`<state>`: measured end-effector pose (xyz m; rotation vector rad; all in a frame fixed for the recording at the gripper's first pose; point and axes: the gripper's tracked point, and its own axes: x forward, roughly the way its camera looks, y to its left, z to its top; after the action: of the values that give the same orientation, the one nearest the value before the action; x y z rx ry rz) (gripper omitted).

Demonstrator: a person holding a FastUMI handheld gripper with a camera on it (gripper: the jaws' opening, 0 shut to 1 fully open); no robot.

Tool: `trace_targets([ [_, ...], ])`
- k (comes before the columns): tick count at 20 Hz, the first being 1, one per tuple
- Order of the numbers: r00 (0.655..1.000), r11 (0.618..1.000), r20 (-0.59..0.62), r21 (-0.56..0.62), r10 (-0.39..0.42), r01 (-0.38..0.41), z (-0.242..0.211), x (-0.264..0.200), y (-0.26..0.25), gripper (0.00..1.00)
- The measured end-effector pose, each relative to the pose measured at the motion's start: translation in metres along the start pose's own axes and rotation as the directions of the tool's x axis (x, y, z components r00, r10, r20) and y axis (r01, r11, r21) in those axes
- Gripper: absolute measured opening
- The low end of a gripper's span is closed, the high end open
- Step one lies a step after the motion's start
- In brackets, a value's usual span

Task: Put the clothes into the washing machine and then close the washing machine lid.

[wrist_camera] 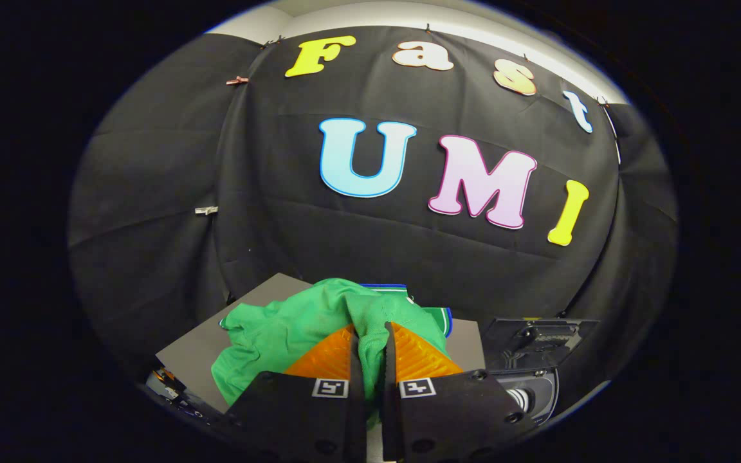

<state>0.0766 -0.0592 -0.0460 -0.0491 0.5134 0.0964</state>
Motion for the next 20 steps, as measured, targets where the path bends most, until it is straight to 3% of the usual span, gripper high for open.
trace_targets([
  [10, 0.996, 0.993, 0.001, 0.077, -0.086, 0.085, 0.008, 0.001, -0.144, 0.14],
  [20, 0.983, 0.98, -0.003, 0.081, -0.184, 0.183, -0.008, -0.01, -0.297, 0.14],
])
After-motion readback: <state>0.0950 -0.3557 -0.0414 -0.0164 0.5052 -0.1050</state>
